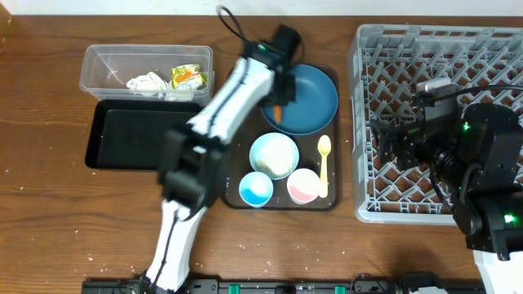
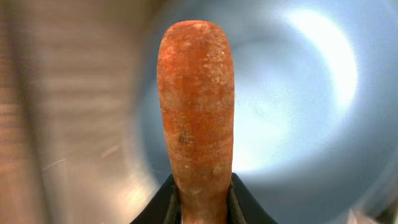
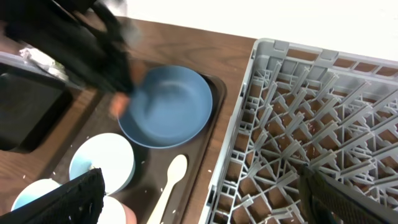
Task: Sort waste into correct bins and load items into the dishwasher rack
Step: 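Carry the carrot left and drop it onto the black tray, then grasp the blue cup with the left gripper and lift it, then hand the blue cup from the left gripper to the right gripper, then place the blue cup upside down in the rack with the right gripper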
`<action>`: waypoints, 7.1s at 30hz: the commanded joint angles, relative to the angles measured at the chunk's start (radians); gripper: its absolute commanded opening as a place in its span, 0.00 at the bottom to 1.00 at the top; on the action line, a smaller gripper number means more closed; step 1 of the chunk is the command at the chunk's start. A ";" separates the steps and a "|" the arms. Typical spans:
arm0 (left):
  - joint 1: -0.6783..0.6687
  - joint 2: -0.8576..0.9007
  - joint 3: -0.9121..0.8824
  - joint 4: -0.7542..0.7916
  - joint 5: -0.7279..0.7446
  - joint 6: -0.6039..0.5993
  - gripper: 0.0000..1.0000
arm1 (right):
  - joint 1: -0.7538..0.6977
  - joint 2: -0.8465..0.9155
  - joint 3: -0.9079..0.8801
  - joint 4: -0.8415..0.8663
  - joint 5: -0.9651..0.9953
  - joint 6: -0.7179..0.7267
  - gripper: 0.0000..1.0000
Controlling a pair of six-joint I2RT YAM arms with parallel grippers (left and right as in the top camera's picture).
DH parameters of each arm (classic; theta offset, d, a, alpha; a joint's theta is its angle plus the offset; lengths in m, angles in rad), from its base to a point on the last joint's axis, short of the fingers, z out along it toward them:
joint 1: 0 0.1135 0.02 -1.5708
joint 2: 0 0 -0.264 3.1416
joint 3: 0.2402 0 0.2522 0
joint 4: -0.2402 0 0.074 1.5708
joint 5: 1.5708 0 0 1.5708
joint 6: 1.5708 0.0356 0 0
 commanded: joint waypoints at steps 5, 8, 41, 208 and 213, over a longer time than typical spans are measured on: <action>0.140 -0.277 0.024 -0.274 -0.203 0.072 0.12 | -0.006 -0.004 0.019 0.004 -0.008 0.009 0.97; 0.216 -0.280 0.000 -0.399 -0.295 -0.001 0.13 | -0.006 -0.004 0.019 0.004 -0.008 0.009 0.98; 0.561 -0.359 -0.658 0.137 -0.190 0.031 0.41 | -0.006 -0.004 0.019 0.048 -0.082 0.008 0.99; 0.425 -0.835 -0.956 0.747 1.143 0.005 0.24 | -0.186 0.458 0.019 0.628 -0.696 0.371 0.38; 0.425 -0.835 -0.956 0.662 0.969 0.049 0.24 | -0.193 0.377 0.040 0.386 -0.286 0.285 0.45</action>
